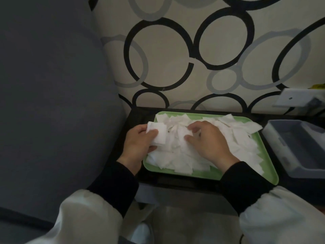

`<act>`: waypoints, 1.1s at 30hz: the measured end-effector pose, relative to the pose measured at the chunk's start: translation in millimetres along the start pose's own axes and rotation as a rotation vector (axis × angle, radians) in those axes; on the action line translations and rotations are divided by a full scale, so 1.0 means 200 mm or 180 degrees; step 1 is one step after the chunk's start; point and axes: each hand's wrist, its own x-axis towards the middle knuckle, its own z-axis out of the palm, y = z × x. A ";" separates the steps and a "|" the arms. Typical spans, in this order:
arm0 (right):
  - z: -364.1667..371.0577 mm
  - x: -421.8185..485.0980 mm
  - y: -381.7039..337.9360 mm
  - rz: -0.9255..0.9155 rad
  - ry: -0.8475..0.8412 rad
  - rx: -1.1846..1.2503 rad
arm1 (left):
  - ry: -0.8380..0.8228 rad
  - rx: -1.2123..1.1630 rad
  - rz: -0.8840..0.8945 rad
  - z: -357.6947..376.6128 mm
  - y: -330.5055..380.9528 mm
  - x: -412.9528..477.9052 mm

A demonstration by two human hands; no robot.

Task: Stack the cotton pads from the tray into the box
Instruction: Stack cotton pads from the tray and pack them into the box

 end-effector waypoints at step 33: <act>-0.23 -0.09 0.02 0.0942 -0.0647 0.3167 | -0.0846 -0.0359 0.0116 0.36 0.05 -0.16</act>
